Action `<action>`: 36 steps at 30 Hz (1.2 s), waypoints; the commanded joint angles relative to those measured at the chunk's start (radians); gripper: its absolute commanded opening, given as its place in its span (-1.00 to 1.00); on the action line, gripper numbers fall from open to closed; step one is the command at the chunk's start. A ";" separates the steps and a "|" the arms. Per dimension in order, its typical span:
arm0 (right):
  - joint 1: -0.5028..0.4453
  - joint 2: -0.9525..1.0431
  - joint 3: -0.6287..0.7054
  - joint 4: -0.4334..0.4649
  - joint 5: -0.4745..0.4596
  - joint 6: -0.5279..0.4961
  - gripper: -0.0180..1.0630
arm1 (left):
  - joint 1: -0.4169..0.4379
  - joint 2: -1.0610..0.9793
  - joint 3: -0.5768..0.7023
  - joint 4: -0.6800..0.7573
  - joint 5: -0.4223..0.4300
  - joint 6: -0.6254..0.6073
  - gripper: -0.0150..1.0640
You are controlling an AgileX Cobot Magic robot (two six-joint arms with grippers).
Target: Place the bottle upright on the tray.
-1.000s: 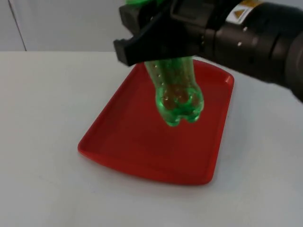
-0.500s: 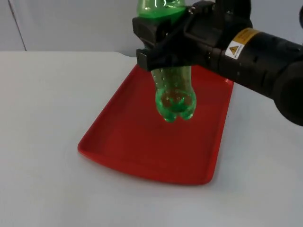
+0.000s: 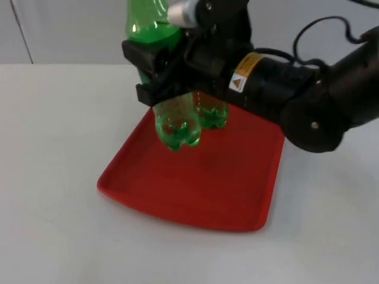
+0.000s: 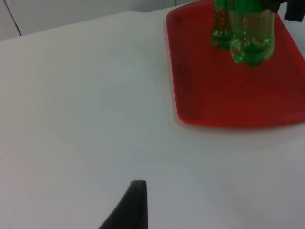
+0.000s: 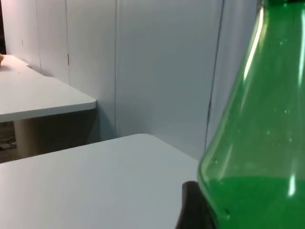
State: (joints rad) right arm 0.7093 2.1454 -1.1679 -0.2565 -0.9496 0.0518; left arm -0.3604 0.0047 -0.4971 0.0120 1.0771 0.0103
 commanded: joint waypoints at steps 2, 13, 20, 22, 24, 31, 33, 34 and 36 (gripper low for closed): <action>-0.004 0.062 -0.064 -0.027 -0.035 0.048 -0.97 | 0.001 -0.005 0.003 -0.003 -0.001 -0.005 0.98; -0.004 0.145 -0.158 -0.074 -0.051 0.080 -0.97 | 0.001 -0.005 0.003 -0.003 -0.001 -0.005 0.98; -0.004 0.154 -0.158 -0.109 -0.157 0.073 -0.97 | 0.001 -0.005 0.003 -0.003 -0.001 -0.005 0.98; -0.004 0.156 -0.158 -0.129 -0.196 0.072 -0.97 | 0.001 -0.005 0.003 -0.003 -0.001 -0.005 0.98; -0.004 0.164 -0.141 -0.135 -0.271 0.065 -0.97 | 0.001 -0.005 0.003 -0.003 -0.001 -0.005 0.98; -0.004 0.172 -0.056 -0.115 -0.271 -0.052 -0.97 | 0.001 -0.005 0.003 -0.003 -0.001 -0.005 0.98; -0.004 0.172 -0.050 -0.115 -0.271 -0.052 -0.97 | 0.001 -0.005 0.003 -0.003 -0.001 -0.005 0.98; -0.004 0.173 -0.042 -0.115 -0.271 -0.052 -0.97 | 0.001 -0.005 0.003 -0.003 -0.001 -0.005 0.98; -0.004 0.190 -0.042 -0.115 -0.271 -0.069 -0.97 | 0.001 -0.005 0.003 -0.003 -0.001 -0.005 0.98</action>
State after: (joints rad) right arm 0.7093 2.3270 -1.2156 -0.3719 -1.1834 0.0120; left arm -0.3604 0.0047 -0.4971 0.0120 1.0771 0.0103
